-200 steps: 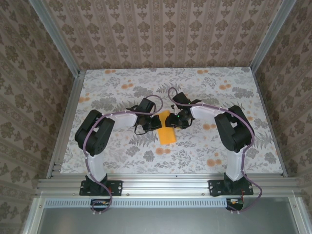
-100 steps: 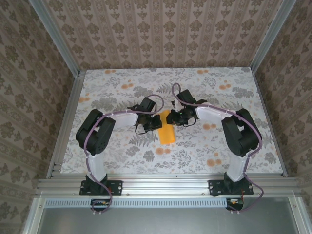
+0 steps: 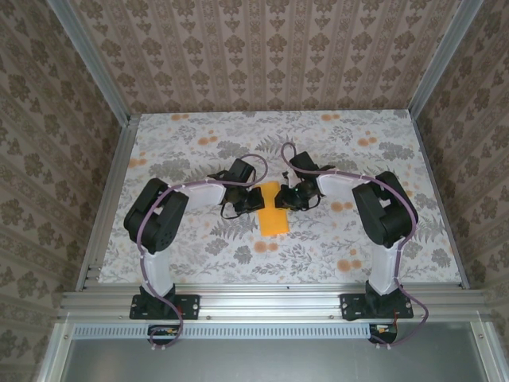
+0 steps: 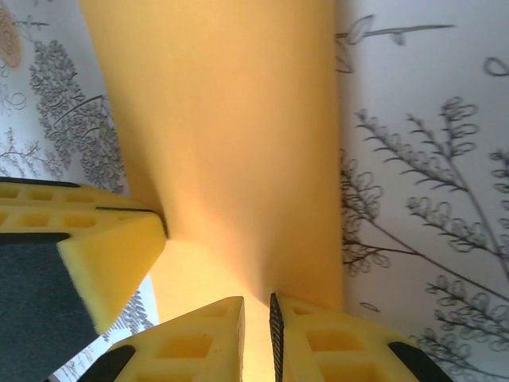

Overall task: Fold a paper plane with a square sheet of paper (pick it up from the middle)
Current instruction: Fold the square sheet of paper in half at the center of the table.

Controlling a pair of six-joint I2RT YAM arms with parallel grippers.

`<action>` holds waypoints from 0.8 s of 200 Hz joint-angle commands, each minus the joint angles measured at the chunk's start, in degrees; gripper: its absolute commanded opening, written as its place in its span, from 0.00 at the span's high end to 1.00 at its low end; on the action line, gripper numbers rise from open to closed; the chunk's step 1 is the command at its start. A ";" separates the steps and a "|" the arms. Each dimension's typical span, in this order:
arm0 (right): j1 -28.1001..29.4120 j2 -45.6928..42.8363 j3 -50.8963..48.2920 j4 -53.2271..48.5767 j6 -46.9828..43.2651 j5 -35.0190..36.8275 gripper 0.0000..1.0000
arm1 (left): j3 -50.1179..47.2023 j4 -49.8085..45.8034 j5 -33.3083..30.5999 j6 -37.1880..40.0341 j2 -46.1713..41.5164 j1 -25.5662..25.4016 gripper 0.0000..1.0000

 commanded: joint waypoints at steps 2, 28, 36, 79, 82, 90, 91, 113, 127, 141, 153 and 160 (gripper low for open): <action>-0.82 1.97 -1.95 1.47 0.12 0.24 0.81 | -0.08 -4.47 -2.21 1.11 3.21 -0.47 0.91; -1.29 3.09 -2.15 1.55 -0.17 1.02 0.82 | -0.05 -4.55 -2.09 1.11 3.56 -0.48 0.91; -1.26 2.30 -2.05 1.78 -0.25 -0.03 0.82 | -0.03 -4.55 -1.97 1.12 3.66 -0.52 0.91; -1.02 -4.69 -4.55 3.46 0.75 -6.92 0.81 | 0.08 -4.55 -2.01 1.19 4.02 -0.61 0.91; -1.02 -4.69 -4.87 3.51 0.79 -7.08 0.81 | 0.08 -4.52 -2.03 1.15 4.02 -0.61 0.91; -1.01 -4.33 -5.79 3.35 0.79 -7.23 0.81 | 0.04 -4.44 -2.10 1.08 4.10 -0.60 0.91; -1.02 -4.23 -5.90 3.30 0.74 -7.19 0.81 | 0.10 -4.45 -2.11 1.09 4.10 -0.60 0.91; -1.00 -2.41 -8.46 3.17 0.61 -6.42 0.81 | 0.20 -4.47 -2.24 1.02 4.19 -0.57 0.91; -1.17 -2.25 -9.87 3.60 0.92 -5.48 0.81 | 0.10 -4.54 -2.30 1.02 4.12 -0.61 0.91; -1.44 -2.63 -10.69 4.02 1.21 -4.87 0.81 | 0.04 -4.64 -2.48 1.09 4.15 -0.60 0.91; -1.55 -3.79 -11.44 4.67 1.53 -5.65 0.81 | -0.01 -4.64 -2.48 1.04 4.19 -0.58 0.91; -1.45 -4.78 -11.94 5.42 1.88 -6.66 0.81 | 0.02 -4.64 -2.48 1.11 4.28 -0.61 0.91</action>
